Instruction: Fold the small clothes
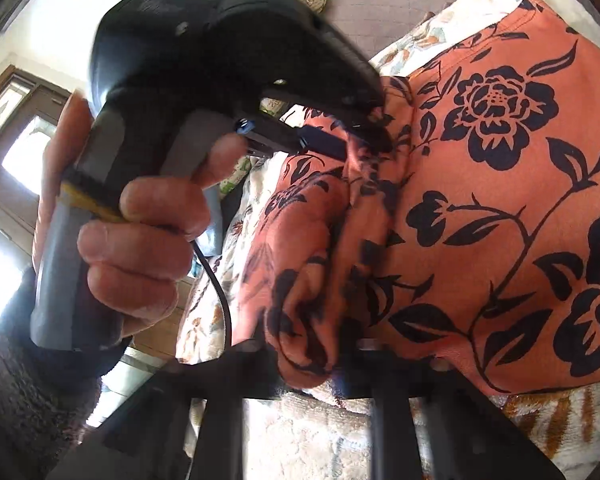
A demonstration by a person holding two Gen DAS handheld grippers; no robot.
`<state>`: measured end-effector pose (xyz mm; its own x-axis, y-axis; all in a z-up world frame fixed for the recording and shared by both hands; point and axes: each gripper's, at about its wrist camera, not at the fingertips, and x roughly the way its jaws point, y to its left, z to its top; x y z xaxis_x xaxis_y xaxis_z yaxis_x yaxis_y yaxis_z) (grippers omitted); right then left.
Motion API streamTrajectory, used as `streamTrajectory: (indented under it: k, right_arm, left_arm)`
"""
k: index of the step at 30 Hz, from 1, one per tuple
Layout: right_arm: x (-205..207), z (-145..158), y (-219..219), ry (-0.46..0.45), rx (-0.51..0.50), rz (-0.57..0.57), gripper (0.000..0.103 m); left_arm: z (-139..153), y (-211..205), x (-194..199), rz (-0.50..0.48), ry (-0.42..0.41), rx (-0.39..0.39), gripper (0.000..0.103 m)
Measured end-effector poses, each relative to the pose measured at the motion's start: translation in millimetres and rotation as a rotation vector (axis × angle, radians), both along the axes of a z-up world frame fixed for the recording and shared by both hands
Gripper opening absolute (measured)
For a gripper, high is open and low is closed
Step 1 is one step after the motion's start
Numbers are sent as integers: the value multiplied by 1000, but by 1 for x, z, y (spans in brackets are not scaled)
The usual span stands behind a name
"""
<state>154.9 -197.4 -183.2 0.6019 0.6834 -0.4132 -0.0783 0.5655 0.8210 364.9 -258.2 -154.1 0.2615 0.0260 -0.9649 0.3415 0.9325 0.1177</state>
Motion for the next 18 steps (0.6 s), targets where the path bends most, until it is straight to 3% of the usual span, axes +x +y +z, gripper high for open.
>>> streamTrajectory:
  k: [5, 10, 13, 16, 18]
  right_arm:
    - [-18, 26, -32, -68, 49, -72, 12]
    - [-60, 43, -97, -95, 15, -258, 12]
    - [-66, 21, -127, 21, -14, -336, 12]
    - [-61, -9, -137, 167, 1, -346, 16]
    - [-59, -17, -140, 210, 9, -348, 21]
  left_arm:
    - [46, -6, -18, -8, -56, -151, 14]
    - [79, -67, -47, -125, -77, -273, 15]
    - [56, -105, -51, -139, -49, -241, 16]
    - [8, -111, -36, -64, 64, -222, 16]
    - [6, -98, -34, -41, 80, -283, 16]
